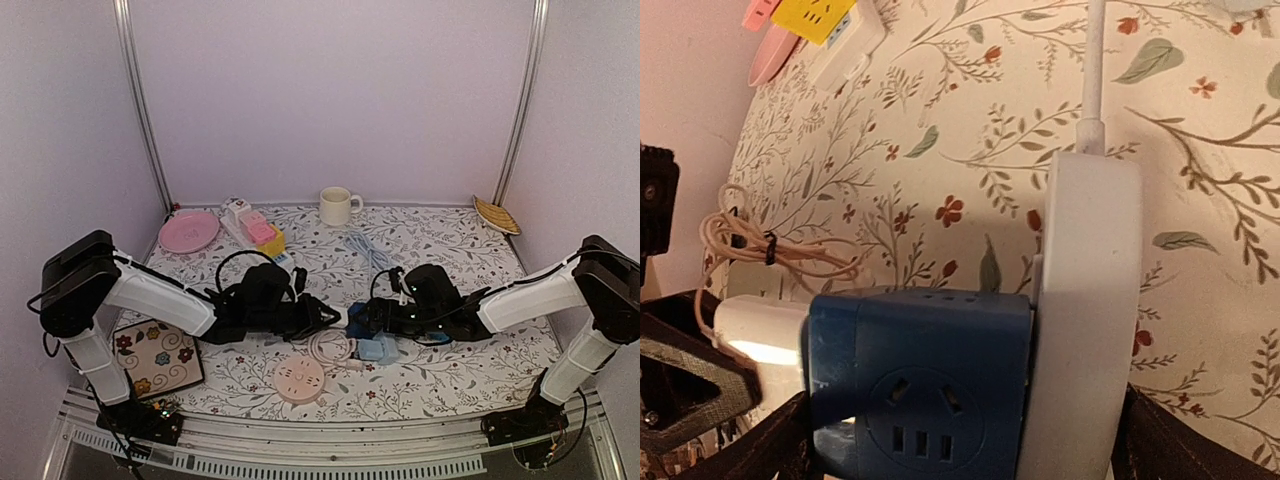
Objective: Pull the plug off the socket
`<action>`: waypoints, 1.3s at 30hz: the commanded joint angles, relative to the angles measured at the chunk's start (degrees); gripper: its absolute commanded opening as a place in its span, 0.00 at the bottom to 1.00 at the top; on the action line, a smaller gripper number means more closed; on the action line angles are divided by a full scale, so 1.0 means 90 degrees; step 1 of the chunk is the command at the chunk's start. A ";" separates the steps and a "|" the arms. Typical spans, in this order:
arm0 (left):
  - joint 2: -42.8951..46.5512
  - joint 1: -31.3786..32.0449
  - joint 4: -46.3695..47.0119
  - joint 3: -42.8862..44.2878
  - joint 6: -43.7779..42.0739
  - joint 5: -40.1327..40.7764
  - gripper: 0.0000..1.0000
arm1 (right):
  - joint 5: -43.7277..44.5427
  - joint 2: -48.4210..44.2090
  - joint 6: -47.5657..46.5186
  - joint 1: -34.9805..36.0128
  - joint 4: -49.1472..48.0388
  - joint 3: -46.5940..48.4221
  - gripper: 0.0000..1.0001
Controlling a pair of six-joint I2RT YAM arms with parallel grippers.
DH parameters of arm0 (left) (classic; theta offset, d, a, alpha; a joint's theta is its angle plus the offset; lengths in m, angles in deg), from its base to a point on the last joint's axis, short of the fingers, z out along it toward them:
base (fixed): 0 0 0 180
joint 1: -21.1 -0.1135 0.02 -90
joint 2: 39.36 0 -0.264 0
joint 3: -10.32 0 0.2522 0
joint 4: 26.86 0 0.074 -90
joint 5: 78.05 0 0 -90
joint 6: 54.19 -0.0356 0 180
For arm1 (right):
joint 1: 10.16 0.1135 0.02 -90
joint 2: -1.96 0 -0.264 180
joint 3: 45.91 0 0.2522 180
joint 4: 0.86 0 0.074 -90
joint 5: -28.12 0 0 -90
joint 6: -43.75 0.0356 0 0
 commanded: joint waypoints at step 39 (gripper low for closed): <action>0.2172 -0.3453 -0.2044 -0.1654 -0.2367 -0.0023 0.10 | 0.0422 -0.1373 -0.0454 -0.0390 0.1394 -0.0326 1.00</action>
